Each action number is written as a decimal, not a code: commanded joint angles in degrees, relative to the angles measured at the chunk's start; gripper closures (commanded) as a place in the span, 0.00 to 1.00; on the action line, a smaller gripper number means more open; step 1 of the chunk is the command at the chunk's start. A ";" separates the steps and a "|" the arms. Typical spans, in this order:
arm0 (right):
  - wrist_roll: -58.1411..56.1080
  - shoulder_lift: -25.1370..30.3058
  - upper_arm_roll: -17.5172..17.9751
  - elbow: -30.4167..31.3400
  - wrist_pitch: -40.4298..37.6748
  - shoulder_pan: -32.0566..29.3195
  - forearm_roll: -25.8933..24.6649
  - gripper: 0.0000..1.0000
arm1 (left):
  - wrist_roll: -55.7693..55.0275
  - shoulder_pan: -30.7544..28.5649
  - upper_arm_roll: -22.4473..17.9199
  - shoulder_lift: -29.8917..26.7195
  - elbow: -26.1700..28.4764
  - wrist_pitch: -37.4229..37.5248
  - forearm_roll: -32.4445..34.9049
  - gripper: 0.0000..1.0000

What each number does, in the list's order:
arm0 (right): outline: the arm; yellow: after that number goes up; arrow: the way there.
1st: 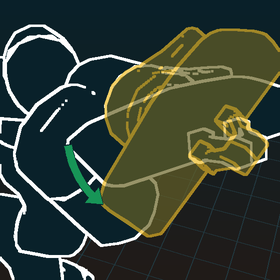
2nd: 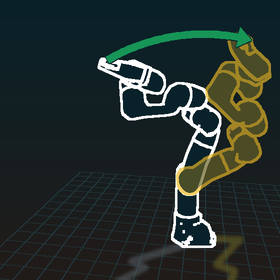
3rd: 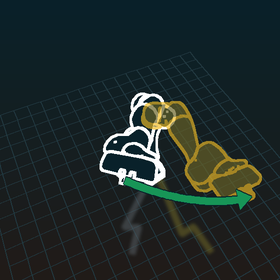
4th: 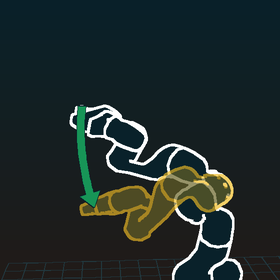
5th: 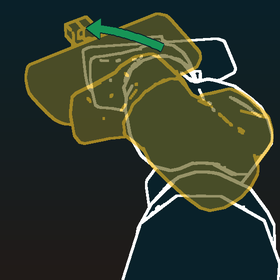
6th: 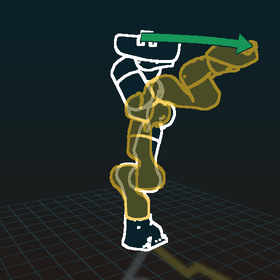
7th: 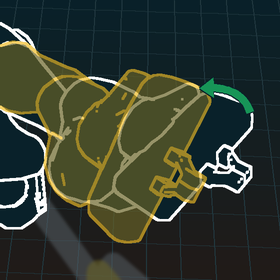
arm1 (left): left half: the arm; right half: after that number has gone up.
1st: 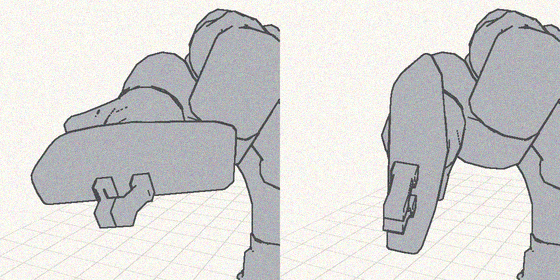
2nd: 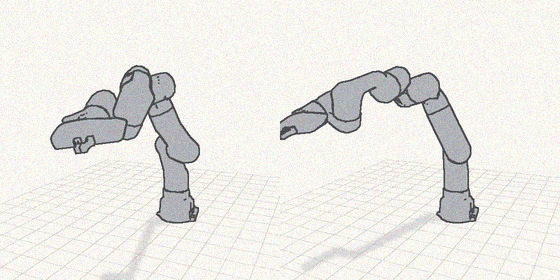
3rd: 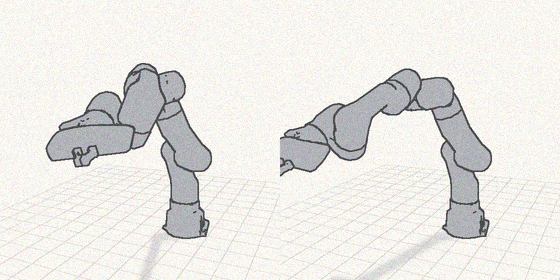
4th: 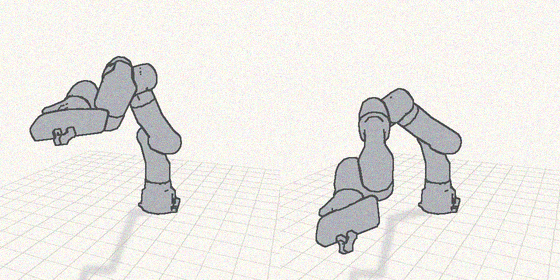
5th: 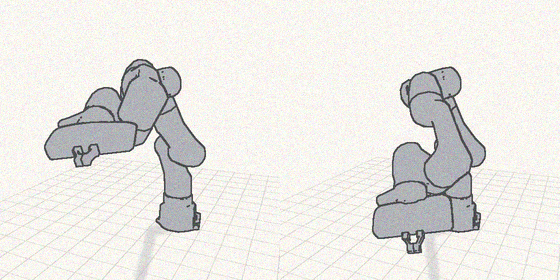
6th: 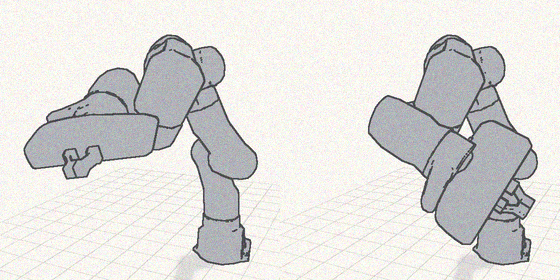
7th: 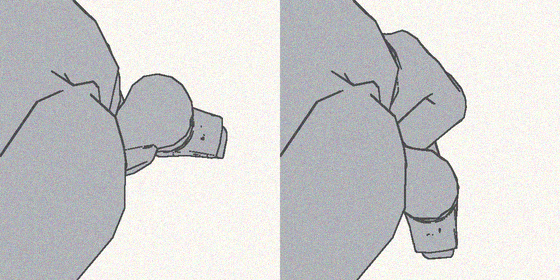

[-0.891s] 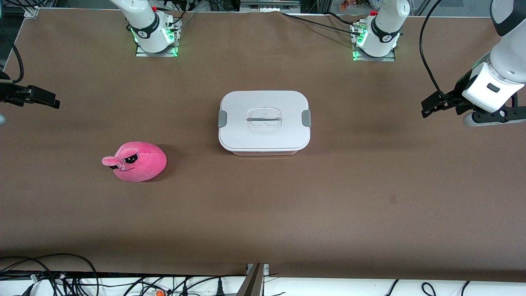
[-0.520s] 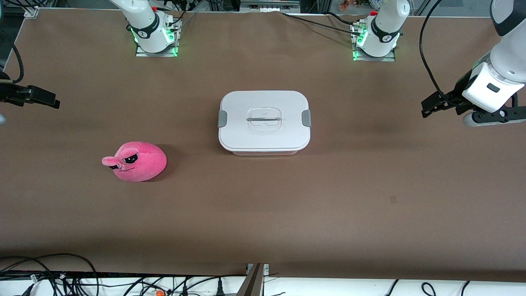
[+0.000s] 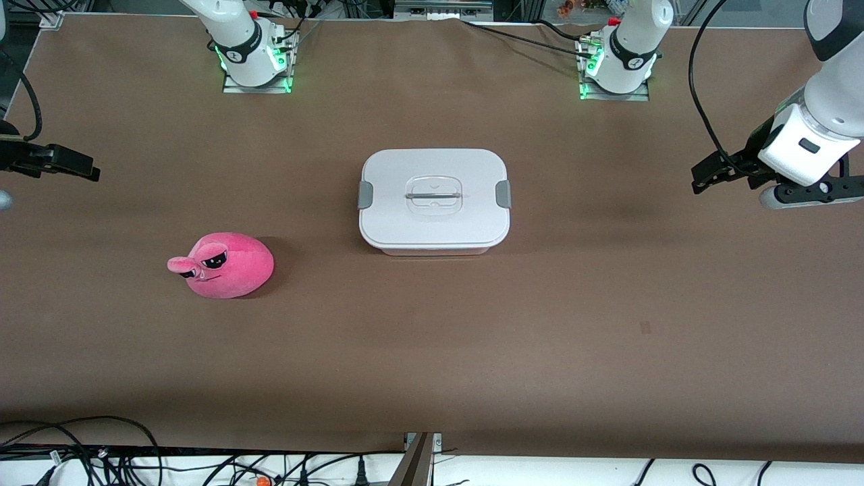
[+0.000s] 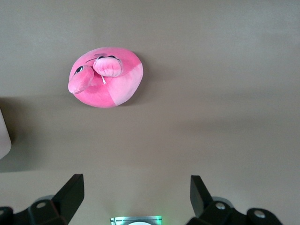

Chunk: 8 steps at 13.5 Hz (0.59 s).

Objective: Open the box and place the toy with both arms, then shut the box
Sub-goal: 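Move the left gripper over the white box lid handle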

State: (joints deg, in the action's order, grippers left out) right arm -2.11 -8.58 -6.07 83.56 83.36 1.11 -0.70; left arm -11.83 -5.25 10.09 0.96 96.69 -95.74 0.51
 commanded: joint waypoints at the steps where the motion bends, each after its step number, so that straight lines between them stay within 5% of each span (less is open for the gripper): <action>1: 0.44 -0.39 0.18 -1.12 -0.04 -0.32 0.53 0.00 | 0.58 -0.20 0.11 1.49 -2.38 0.90 -1.12 0.00; 8: 0.44 -0.92 0.18 -1.12 0.05 -0.23 0.53 0.00 | 0.49 3.05 2.64 1.76 -2.38 2.31 -1.03 0.00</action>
State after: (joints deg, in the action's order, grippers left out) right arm -2.10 -8.75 -6.06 83.55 83.39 1.12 -0.70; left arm -11.80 -3.08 11.57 1.56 96.33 -95.25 0.25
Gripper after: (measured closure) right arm 0.000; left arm 0.000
